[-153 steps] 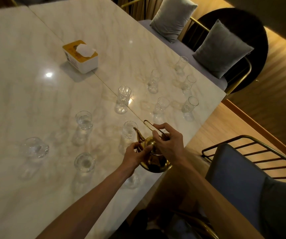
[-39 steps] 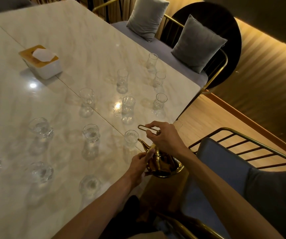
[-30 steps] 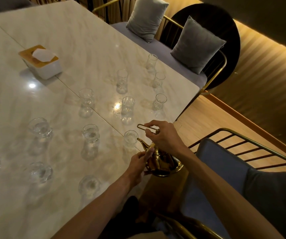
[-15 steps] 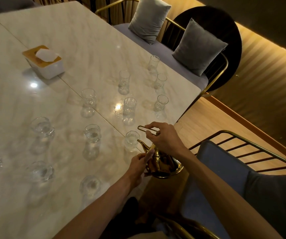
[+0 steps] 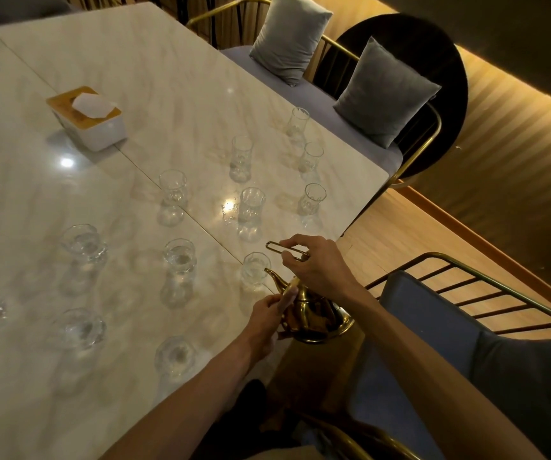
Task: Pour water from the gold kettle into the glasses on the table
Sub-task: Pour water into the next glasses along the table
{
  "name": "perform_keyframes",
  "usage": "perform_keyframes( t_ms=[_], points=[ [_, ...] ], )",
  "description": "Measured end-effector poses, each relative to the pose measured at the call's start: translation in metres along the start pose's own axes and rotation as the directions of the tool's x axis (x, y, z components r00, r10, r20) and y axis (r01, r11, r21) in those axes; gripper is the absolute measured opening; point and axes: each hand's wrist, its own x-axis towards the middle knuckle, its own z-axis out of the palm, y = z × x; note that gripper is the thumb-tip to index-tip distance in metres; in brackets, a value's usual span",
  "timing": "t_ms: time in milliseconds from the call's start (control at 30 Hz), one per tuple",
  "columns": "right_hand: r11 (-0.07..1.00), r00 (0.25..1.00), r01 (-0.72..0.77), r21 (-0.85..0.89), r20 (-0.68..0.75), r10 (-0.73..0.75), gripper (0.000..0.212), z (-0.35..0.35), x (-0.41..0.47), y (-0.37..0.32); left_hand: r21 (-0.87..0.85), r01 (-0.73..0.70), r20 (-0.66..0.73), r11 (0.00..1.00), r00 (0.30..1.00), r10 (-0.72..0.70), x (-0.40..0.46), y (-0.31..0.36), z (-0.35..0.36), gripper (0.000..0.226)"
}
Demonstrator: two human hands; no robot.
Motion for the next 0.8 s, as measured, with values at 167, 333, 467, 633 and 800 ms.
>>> perform_keyframes(
  t_ms=[167, 333, 467, 633, 800],
  points=[
    [1.000, 1.000, 0.014, -0.007, 0.008, -0.014, 0.028, -0.001, 0.000, -0.001, -0.009, 0.006, 0.007, 1.000, 1.000, -0.006, 0.000, 0.001, 0.000, 0.053],
    [1.000, 1.000, 0.017, -0.017, 0.009, -0.017, 0.027, -0.003, -0.002, -0.004, 0.002, 0.005, 0.000, 1.000, 1.000, -0.005, 0.001, 0.001, -0.001, 0.053],
    [1.000, 1.000, 0.014, 0.013, -0.001, -0.014, 0.027, -0.004, -0.006, -0.004, 0.027, -0.005, -0.004, 1.000, 1.000, 0.005, 0.004, -0.001, -0.002, 0.059],
    [0.997, 1.000, -0.015, 0.074, -0.025, 0.016, 0.021, -0.004, -0.015, 0.005, 0.095, -0.039, -0.040, 0.995, 0.998, 0.043, 0.011, -0.006, -0.007, 0.084],
    [0.978, 0.997, -0.030, 0.208, -0.067, 0.044, 0.020, -0.004, -0.028, 0.018, 0.133, -0.072, -0.110, 0.988, 0.990, 0.087, 0.014, -0.007, -0.006, 0.104]
  ],
)
